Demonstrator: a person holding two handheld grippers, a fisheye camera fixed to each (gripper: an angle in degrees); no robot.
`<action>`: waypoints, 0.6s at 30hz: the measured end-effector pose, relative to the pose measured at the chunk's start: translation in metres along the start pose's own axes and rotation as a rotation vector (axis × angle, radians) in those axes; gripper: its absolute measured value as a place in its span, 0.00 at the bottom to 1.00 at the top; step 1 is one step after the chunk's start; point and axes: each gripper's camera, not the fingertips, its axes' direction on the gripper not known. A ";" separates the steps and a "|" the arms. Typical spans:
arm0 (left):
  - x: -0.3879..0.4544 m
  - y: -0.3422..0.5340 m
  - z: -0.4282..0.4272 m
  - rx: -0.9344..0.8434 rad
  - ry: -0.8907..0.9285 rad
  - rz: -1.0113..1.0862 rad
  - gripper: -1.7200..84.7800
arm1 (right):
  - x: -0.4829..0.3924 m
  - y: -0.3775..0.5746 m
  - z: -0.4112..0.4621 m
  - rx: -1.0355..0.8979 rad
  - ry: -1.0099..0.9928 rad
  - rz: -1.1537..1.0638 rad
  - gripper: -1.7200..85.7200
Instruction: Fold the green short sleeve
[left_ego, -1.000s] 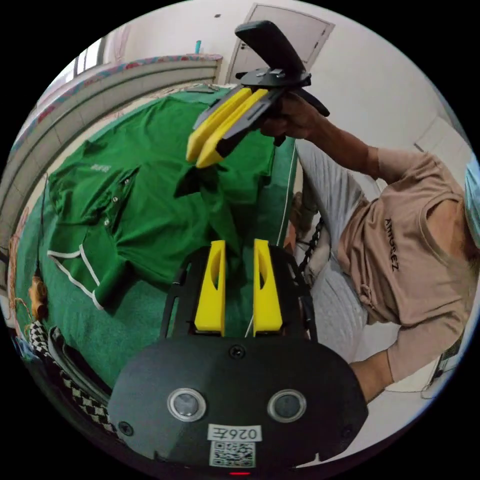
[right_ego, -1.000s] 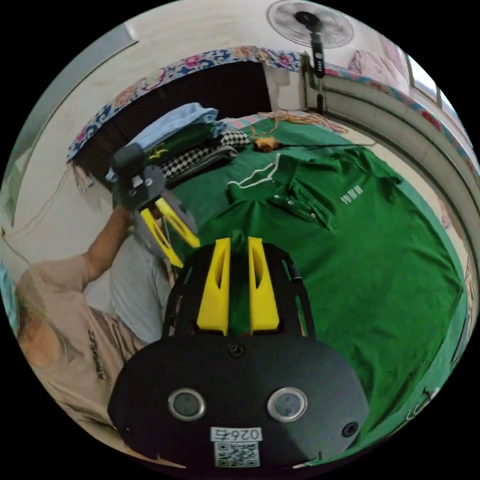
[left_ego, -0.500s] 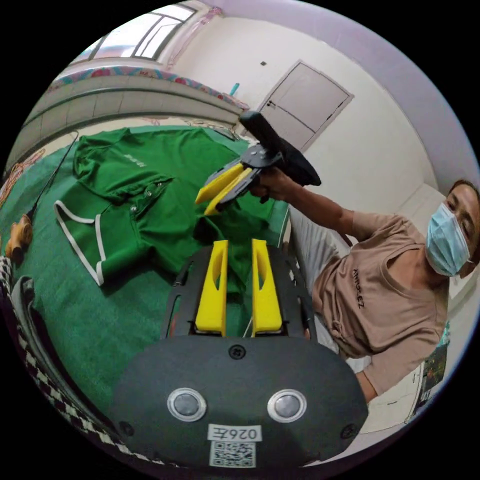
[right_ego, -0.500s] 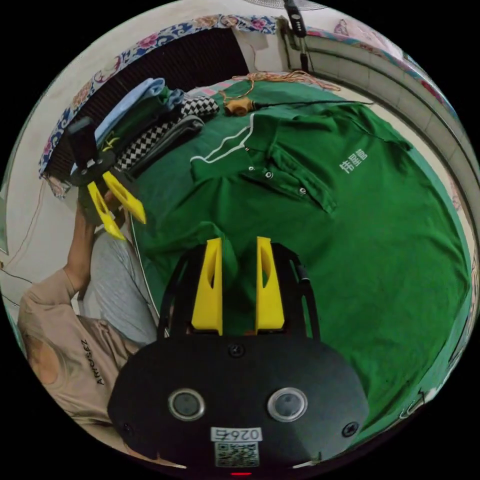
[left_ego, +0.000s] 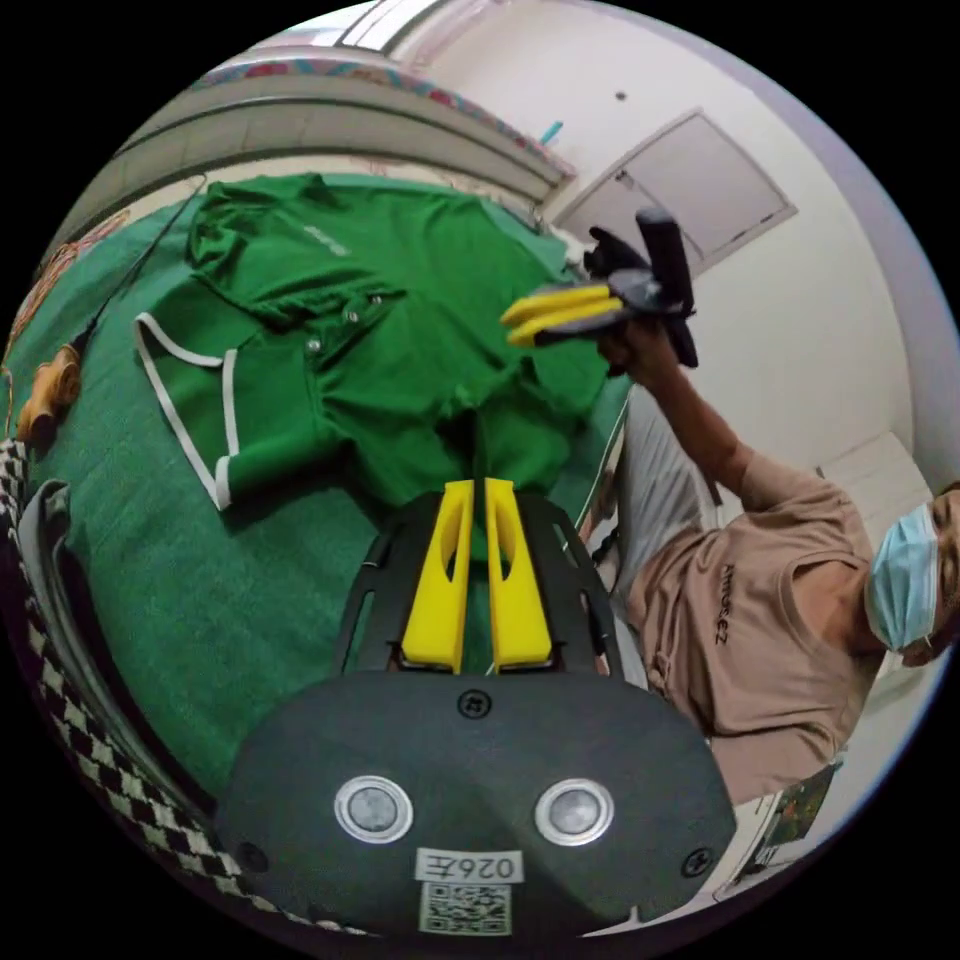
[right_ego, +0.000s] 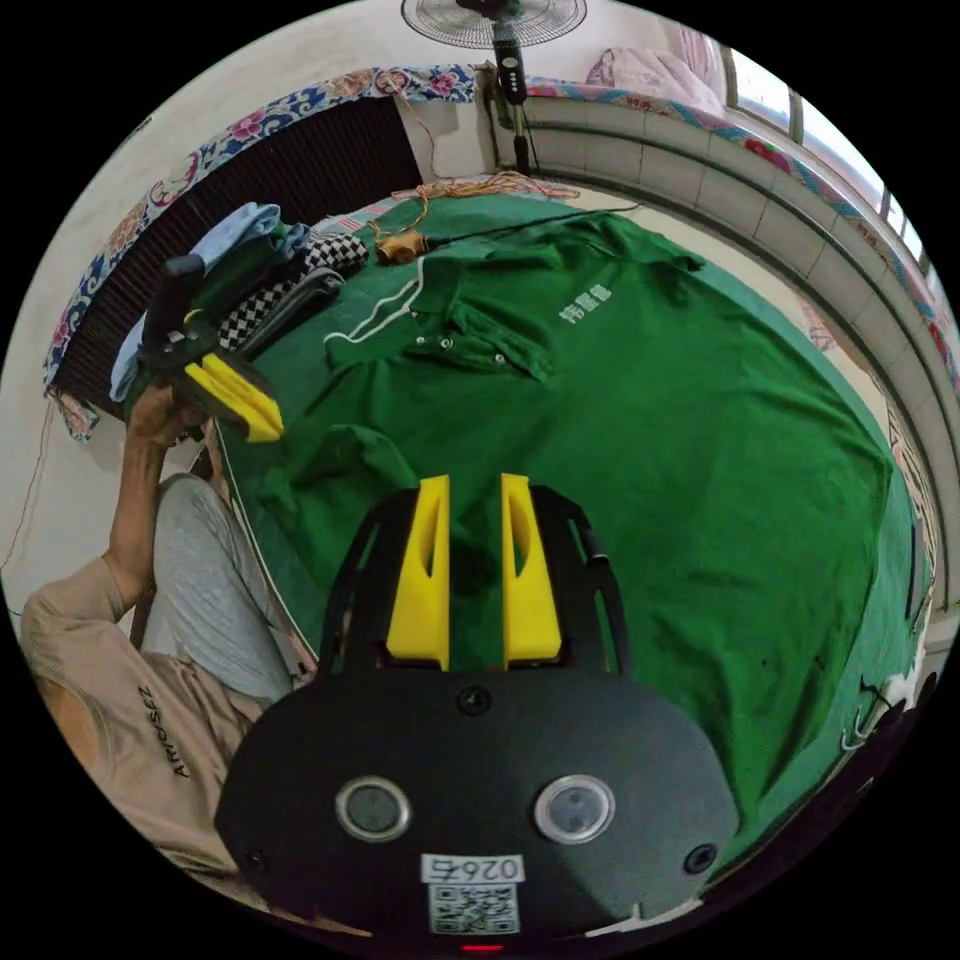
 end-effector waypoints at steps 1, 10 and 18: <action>-0.003 -0.006 -0.004 0.082 0.028 0.003 0.11 | 0.005 0.009 0.003 -0.019 -0.010 0.019 0.09; 0.006 -0.082 0.073 -0.220 0.185 0.146 0.02 | 0.020 0.042 -0.001 0.068 -0.076 0.043 0.02; 0.042 -0.041 0.001 0.255 -0.388 0.205 0.03 | 0.016 0.062 -0.019 0.141 0.294 -0.050 0.09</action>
